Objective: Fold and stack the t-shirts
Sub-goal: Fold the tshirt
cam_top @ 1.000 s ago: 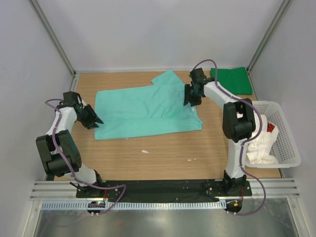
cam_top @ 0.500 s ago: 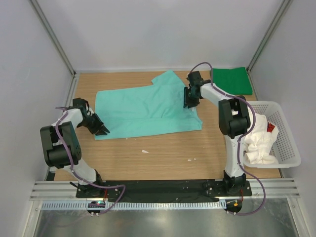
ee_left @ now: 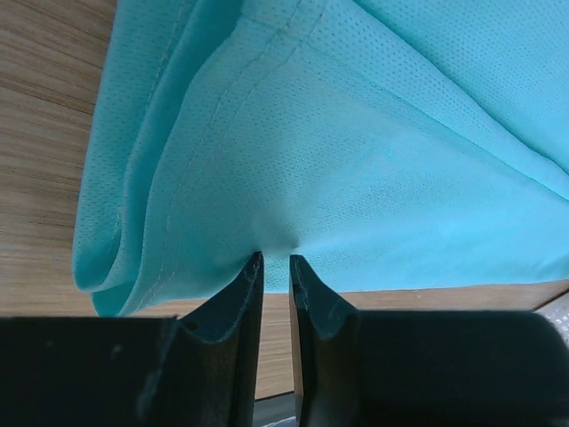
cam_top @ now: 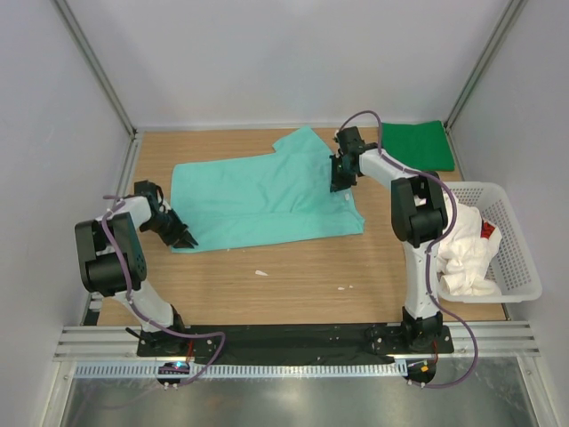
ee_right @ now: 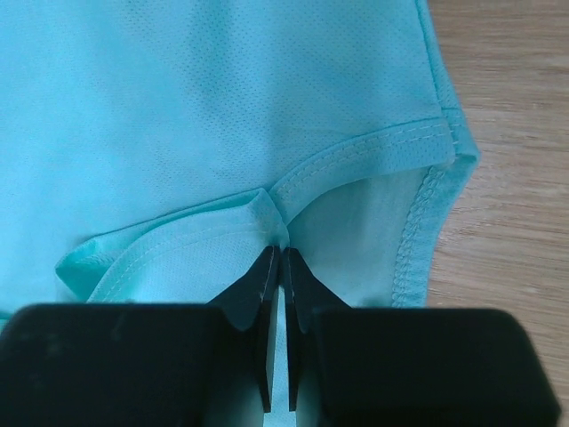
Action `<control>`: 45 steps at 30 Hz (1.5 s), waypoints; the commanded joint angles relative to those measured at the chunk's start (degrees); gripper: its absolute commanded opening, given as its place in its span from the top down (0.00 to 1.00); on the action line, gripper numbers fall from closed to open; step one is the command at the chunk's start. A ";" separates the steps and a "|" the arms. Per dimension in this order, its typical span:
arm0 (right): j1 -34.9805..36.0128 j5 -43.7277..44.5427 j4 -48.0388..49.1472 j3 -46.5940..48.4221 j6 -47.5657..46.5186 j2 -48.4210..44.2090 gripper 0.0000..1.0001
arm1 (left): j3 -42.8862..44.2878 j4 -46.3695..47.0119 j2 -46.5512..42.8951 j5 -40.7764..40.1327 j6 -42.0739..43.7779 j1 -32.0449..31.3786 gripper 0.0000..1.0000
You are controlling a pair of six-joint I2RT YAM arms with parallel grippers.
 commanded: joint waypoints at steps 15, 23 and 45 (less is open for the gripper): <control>1.81 1.61 -1.31 5.10 3.17 -5.36 0.99 | -0.18 0.38 4.00 -5.86 -1.92 -0.01 0.87; 1.72 2.22 -0.85 11.50 2.91 -1.15 0.99 | -0.71 -0.06 3.91 -7.18 -1.83 0.08 0.88; 0.41 5.21 -1.30 9.49 1.24 4.30 0.99 | -1.76 0.73 2.33 -7.62 -1.74 -0.01 0.89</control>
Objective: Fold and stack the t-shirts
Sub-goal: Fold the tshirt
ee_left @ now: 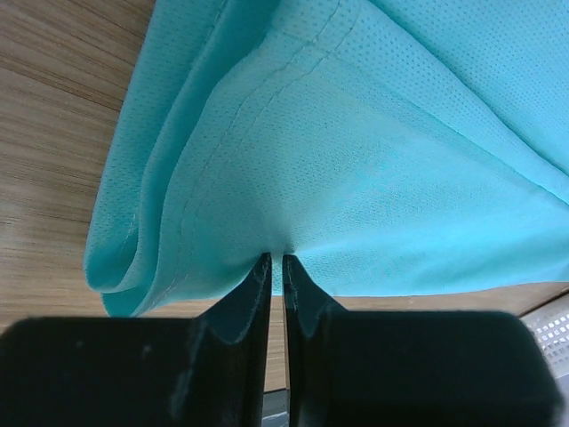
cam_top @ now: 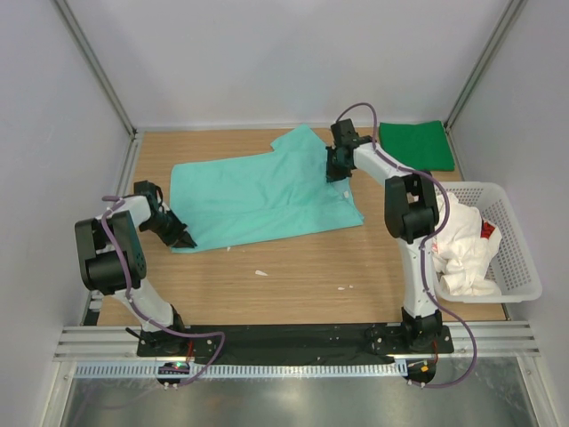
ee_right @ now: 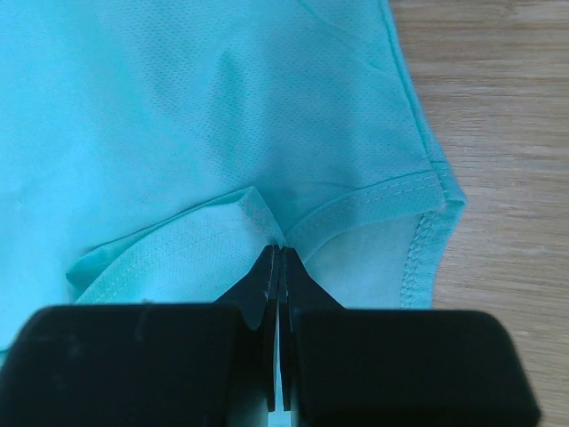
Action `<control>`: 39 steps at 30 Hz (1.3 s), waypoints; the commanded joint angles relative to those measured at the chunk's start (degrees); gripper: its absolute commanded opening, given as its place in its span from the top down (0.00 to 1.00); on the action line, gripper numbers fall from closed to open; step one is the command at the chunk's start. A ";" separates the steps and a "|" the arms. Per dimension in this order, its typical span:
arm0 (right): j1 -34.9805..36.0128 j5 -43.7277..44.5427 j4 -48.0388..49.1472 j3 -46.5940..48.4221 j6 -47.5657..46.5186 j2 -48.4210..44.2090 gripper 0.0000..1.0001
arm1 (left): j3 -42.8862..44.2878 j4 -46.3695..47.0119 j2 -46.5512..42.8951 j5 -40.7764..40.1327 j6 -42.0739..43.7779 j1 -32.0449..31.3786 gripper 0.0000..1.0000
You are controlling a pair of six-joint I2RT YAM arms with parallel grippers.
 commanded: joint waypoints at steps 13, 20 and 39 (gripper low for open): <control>-0.36 1.49 -10.47 1.95 -0.99 -7.50 0.64 | -0.45 4.84 -8.32 -0.88 -2.63 -0.16 0.78; -0.36 -2.01 -9.25 -12.80 -1.79 -19.01 0.70 | -1.58 4.92 -5.78 -1.49 -3.16 1.24 0.84; -4.40 1.41 4.02 -34.55 2.60 -19.04 0.98 | -10.01 4.04 -0.67 -4.84 -7.02 4.59 0.97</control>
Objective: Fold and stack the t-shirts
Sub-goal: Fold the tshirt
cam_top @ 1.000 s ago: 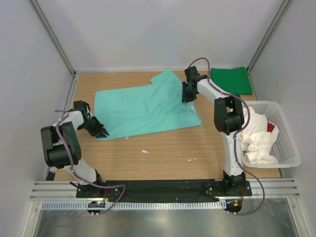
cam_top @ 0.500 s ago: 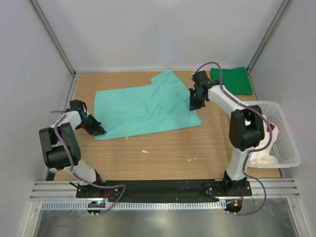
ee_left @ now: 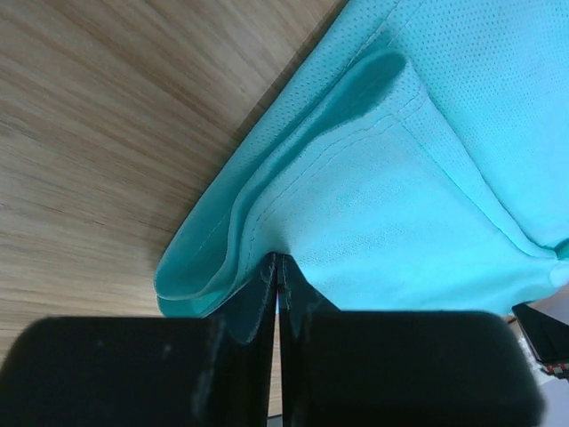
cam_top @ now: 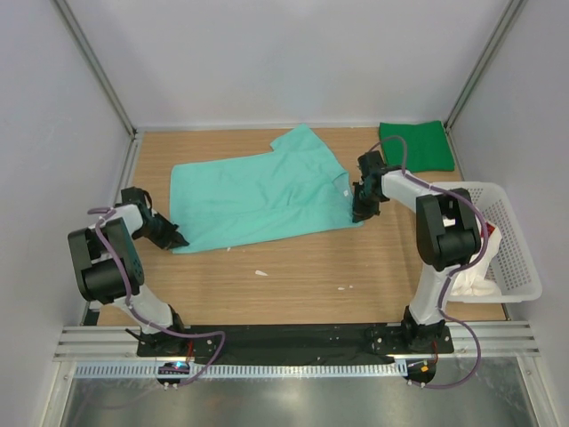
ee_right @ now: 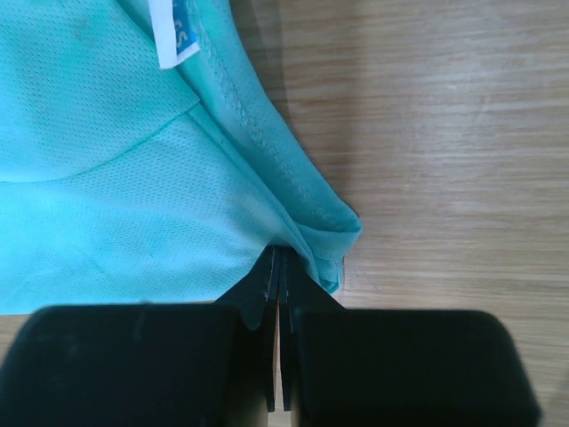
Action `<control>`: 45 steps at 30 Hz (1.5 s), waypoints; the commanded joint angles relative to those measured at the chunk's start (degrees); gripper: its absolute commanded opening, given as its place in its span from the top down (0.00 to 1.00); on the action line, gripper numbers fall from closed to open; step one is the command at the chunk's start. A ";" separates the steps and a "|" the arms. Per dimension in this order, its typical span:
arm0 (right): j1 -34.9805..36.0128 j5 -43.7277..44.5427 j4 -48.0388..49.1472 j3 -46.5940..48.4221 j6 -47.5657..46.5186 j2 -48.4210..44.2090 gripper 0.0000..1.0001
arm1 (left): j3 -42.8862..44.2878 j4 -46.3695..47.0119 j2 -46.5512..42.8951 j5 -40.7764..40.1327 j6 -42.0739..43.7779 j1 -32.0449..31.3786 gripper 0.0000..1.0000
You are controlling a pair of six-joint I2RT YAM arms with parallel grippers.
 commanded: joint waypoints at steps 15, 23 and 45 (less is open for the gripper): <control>-0.58 10.37 -2.24 11.19 0.99 10.99 0.96 | -10.34 -1.94 -2.22 -3.56 -3.26 -1.25 0.95; -0.49 7.29 -0.48 -11.05 1.69 -6.39 0.96 | -5.49 -3.17 0.35 -4.62 -2.20 -1.25 0.96; -0.58 -0.27 23.88 23.25 5.30 7.88 0.40 | 30.61 8.69 12.87 4.87 8.51 -1.43 0.52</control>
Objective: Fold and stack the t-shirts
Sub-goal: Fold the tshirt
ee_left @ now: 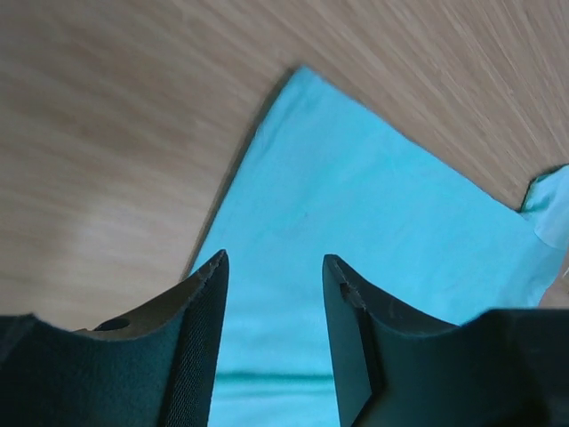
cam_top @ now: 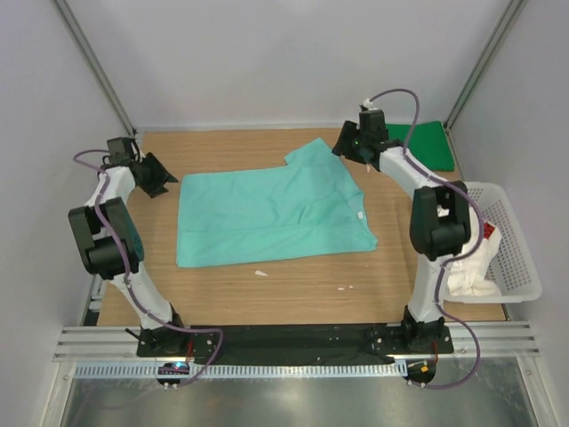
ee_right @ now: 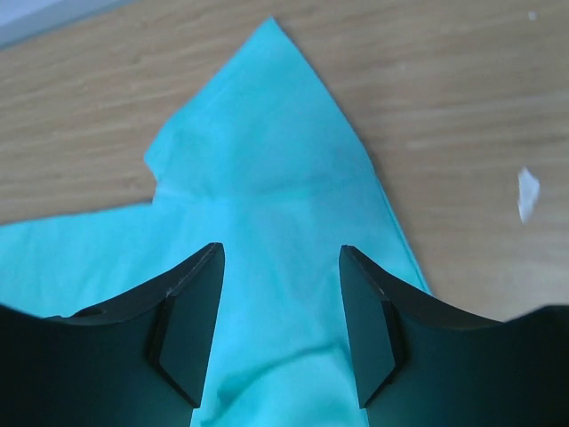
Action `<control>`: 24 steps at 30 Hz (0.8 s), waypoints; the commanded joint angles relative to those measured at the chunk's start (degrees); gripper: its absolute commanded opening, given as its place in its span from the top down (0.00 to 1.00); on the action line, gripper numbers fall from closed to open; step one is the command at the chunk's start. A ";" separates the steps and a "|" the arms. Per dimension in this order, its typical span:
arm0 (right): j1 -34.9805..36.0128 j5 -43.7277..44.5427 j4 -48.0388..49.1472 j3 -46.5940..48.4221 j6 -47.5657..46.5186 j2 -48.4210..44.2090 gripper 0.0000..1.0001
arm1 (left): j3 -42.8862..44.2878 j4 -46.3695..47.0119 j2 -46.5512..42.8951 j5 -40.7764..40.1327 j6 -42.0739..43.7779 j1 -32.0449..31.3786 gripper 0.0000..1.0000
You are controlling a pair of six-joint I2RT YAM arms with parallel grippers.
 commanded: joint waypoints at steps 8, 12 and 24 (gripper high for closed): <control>-0.03 -3.45 7.41 30.24 -5.37 27.57 0.39 | 10.52 15.06 14.63 7.88 4.55 -0.64 0.53; -0.03 -3.81 8.74 35.00 -6.16 33.02 0.41 | 9.82 17.62 16.30 7.10 4.28 -1.17 0.54; -0.03 -2.22 2.59 41.43 -11.78 37.44 0.55 | 12.89 15.42 21.40 4.37 7.36 -3.10 0.58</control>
